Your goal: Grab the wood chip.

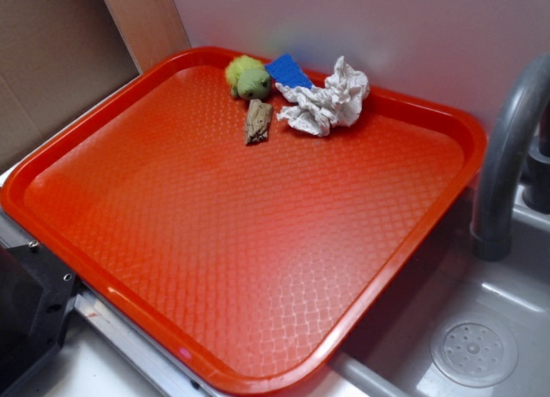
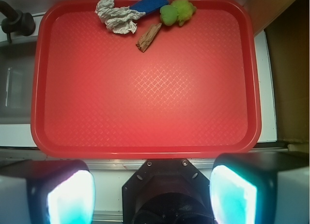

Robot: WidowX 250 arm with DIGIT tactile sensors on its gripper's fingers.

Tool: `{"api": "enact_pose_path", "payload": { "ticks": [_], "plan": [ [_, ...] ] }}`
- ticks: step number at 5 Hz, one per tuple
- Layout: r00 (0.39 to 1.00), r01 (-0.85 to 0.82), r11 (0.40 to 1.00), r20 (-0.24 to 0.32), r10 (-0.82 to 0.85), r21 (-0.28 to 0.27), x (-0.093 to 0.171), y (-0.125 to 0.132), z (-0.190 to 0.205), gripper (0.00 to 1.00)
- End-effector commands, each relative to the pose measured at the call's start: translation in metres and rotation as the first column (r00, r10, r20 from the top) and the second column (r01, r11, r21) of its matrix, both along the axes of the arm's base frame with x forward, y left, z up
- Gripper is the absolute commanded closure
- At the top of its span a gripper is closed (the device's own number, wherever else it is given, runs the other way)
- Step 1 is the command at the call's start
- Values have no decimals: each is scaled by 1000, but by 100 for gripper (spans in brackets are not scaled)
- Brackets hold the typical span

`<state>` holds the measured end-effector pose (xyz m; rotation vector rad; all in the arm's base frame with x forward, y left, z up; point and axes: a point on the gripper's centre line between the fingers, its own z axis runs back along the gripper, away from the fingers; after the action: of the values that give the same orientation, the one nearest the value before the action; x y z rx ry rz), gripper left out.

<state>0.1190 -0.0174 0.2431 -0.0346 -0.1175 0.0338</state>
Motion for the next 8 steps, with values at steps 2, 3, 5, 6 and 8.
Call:
{"api": "enact_pose_path", "payload": {
  "ticks": [2, 3, 5, 6, 8],
  "plan": [
    [964, -225, 970, 124, 235, -91, 50, -16, -38, 0],
    [938, -276, 957, 194, 289, -92, 93, -25, -72, 0],
    [895, -409, 912, 199, 399, 11, 152, -16, -133, 0],
    [886, -449, 887, 175, 429, 102, 168, -11, -167, 0],
    [870, -492, 852, 130, 475, 182, 188, 2, -198, 0]
  ]
}}
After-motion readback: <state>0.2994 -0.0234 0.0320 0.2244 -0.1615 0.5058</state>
